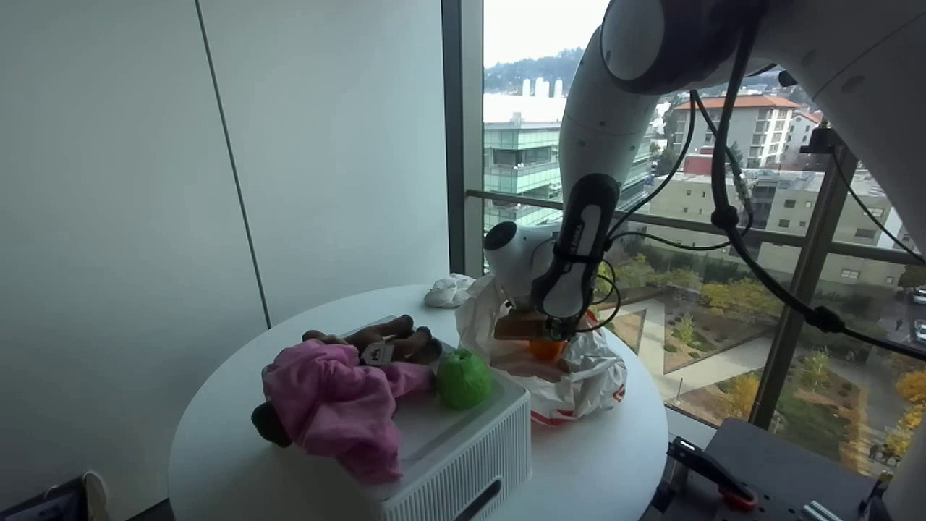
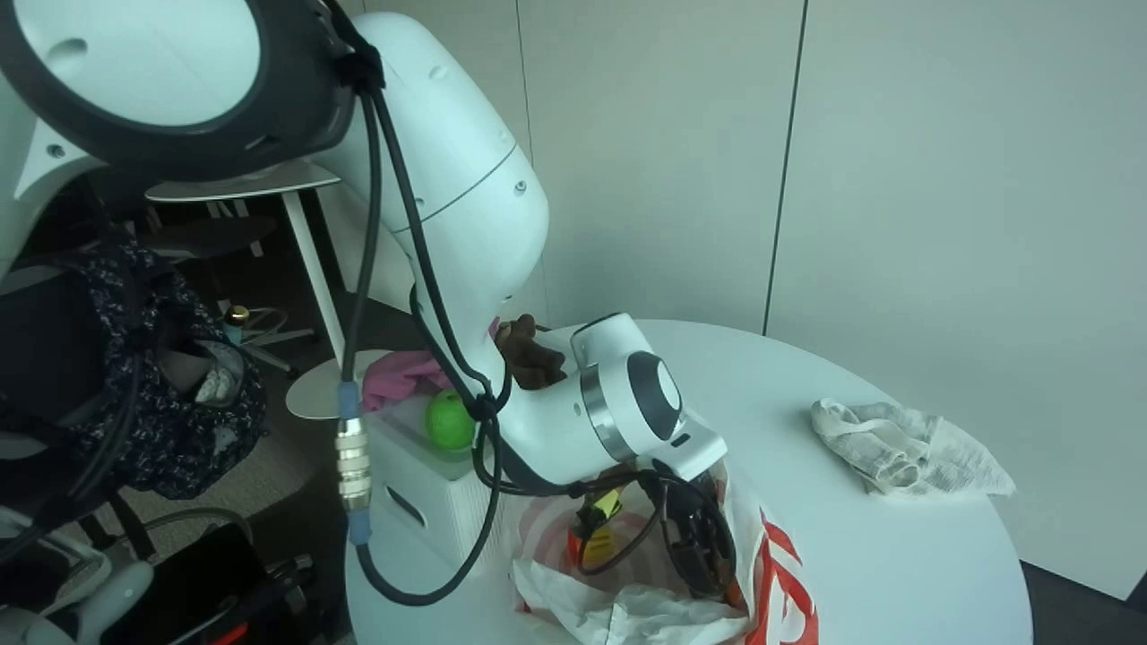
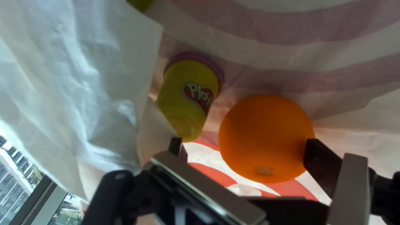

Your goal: Remove some items from the plastic bag, put them on the white basket and leave the yellow container in the plastic bag

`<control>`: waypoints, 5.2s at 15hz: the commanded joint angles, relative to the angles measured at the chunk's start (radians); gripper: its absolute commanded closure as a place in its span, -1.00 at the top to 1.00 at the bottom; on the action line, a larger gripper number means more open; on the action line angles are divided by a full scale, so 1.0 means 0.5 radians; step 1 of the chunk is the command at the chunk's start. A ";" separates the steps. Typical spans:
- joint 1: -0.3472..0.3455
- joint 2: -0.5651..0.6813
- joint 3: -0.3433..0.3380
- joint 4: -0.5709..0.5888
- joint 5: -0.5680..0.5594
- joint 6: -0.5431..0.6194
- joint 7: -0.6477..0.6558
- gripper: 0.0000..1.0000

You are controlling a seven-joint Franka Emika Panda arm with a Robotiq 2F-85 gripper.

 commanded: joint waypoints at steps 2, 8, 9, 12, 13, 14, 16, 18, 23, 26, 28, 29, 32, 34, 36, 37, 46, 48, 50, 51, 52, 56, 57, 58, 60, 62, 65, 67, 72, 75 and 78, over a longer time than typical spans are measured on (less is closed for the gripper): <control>0.057 0.084 -0.072 0.092 0.001 0.045 0.026 1.00; 0.078 0.141 -0.120 0.159 -0.021 0.123 0.037 1.00; 0.084 0.163 -0.133 0.181 -0.020 0.130 0.041 1.00; 0.086 0.216 -0.158 0.232 -0.009 0.144 0.034 1.00; 0.086 0.234 -0.163 0.247 -0.006 0.144 0.032 1.00; 0.088 0.250 -0.170 0.261 -0.006 0.146 0.032 1.00; 0.093 0.274 -0.182 0.280 -0.009 0.155 0.037 0.50; 0.101 0.264 -0.190 0.276 -0.009 0.165 0.030 0.32; 0.030 0.019 -0.042 0.085 0.145 0.058 -0.296 0.14; -0.095 -0.215 0.200 -0.063 0.331 -0.193 -0.758 0.14; -0.180 -0.350 0.385 -0.107 0.472 -0.445 -1.046 0.14; -0.239 -0.407 0.487 -0.116 0.565 -0.550 -1.192 0.14; -0.333 -0.540 0.685 -0.097 0.911 -0.855 -1.634 0.14; -0.378 -0.650 0.784 -0.076 1.140 -1.054 -1.933 0.14; -0.397 -0.779 0.864 -0.059 1.307 -1.265 -2.209 0.14; -0.390 -0.850 0.896 -0.059 1.349 -1.349 -2.330 0.14; 0.207 -0.980 0.633 -0.008 1.446 -1.924 -2.626 0.14; 0.256 -0.901 0.575 -0.116 1.274 -1.888 -2.480 0.14; 0.286 -0.793 0.513 -0.185 1.166 -1.859 -2.362 0.14; 0.304 -0.715 0.475 -0.186 1.120 -1.904 -2.273 0.14; 0.317 -0.653 0.442 -0.178 1.090 -1.957 -2.230 0.14; 0.370 -0.644 0.395 -0.144 1.065 -2.094 -2.191 0.14; 0.389 -0.710 0.399 -0.149 1.043 -2.141 -2.203 0.14; 0.403 -0.761 0.408 -0.136 1.029 -2.201 -2.216 0.14; 0.412 -0.870 0.453 -0.103 1.079 -2.280 -2.307 0.14; 0.427 -0.953 0.508 -0.061 1.134 -2.316 -2.409 0.14; 0.468 -1.053 0.628 -0.029 1.276 -2.195 -2.580 0.14; 0.507 -1.076 0.699 -0.006 1.341 -2.070 -2.607 0.14; 0.619 -0.963 0.789 -0.060 1.345 -1.346 -2.409 0.14; 0.675 -0.871 0.761 -0.125 1.280 -0.940 -2.297 0.14; 0.707 -0.829 0.724 -0.168 1.289 -0.687 -2.223 0.91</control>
